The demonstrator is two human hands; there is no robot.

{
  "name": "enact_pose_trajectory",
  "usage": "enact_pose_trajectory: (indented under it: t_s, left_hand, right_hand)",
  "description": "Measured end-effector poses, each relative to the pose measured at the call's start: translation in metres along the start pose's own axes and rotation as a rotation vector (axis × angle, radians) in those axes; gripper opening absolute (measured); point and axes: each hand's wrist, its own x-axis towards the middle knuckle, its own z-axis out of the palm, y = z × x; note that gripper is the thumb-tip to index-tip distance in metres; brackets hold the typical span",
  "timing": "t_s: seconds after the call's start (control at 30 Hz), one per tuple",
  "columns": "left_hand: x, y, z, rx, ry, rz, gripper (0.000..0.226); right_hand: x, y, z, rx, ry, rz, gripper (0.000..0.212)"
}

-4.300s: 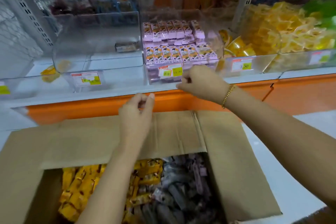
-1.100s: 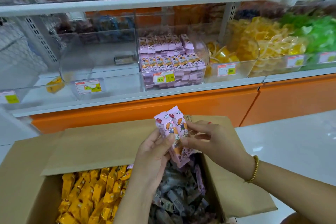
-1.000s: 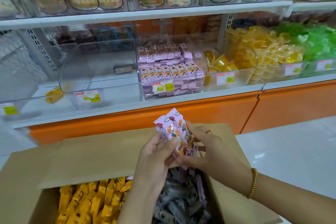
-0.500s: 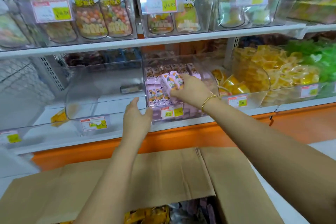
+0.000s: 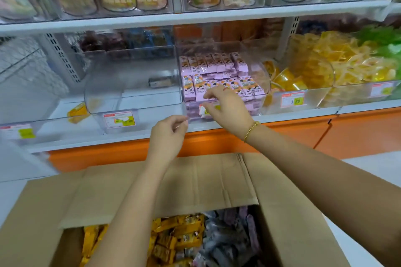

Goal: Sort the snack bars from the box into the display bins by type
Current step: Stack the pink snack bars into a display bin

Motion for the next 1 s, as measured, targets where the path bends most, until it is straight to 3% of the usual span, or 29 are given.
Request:
enact_pose_trajectory:
  t_s: [0.03, 0.1, 0.2, 0.27, 0.33, 0.4, 0.53, 0.6, 0.67, 0.73, 0.9, 1.0]
  left_hand:
    - [-0.015, -0.007, -0.002, -0.011, 0.056, 0.001, 0.016]
    - [-0.048, -0.027, -0.003, -0.003, 0.136, -0.033, 0.025]
    - [-0.105, -0.057, -0.005, 0.023, 0.158, -0.166, 0.039]
    - [-0.145, -0.082, -0.008, 0.114, 0.150, -0.253, 0.040]
    - [-0.184, -0.109, -0.012, 0.204, 0.036, -0.352, 0.030]
    - [-0.216, -0.128, -0.016, 0.185, -0.204, -0.507, 0.019]
    - [-0.257, -0.146, -0.017, 0.402, -0.751, -0.590, 0.039]
    - [-0.263, -0.147, -0.017, 0.536, -0.918, -0.604, 0.052]
    - [-0.263, -0.151, -0.017, 0.588, -0.967, -0.648, 0.057]
    - [-0.261, -0.151, -0.014, 0.643, -1.004, -0.622, 0.058]
    - [-0.281, -0.138, -0.007, 0.733, -0.994, -0.407, 0.035]
    - [-0.299, -0.136, -0.005, 0.691, -1.084, -0.453, 0.028]
  right_hand:
    - [-0.020, 0.001, 0.000, -0.038, -0.008, -0.060, 0.018]
    - [-0.060, 0.002, 0.010, -0.151, -0.234, -0.064, 0.027]
    - [-0.118, 0.009, 0.040, -0.434, -0.697, 0.002, 0.071]
    - [-0.150, 0.014, 0.061, -0.523, -0.839, -0.037, 0.092]
    - [-0.170, 0.018, 0.079, -0.565, -0.871, -0.072, 0.083]
    - [-0.175, 0.018, 0.090, -0.588, -0.856, -0.062, 0.070]
    - [-0.168, 0.013, 0.091, -0.637, -0.815, -0.097, 0.055]
    - [-0.159, 0.006, 0.084, -0.660, -0.775, -0.129, 0.042]
    - [-0.143, -0.006, 0.074, -0.703, -0.755, -0.172, 0.028]
    - [-0.124, -0.015, 0.062, -0.724, -0.731, -0.182, 0.030]
    - [-0.120, -0.023, 0.045, -0.653, -0.755, -0.228, 0.034]
    - [-0.111, -0.028, 0.026, -0.551, -0.833, -0.238, 0.017]
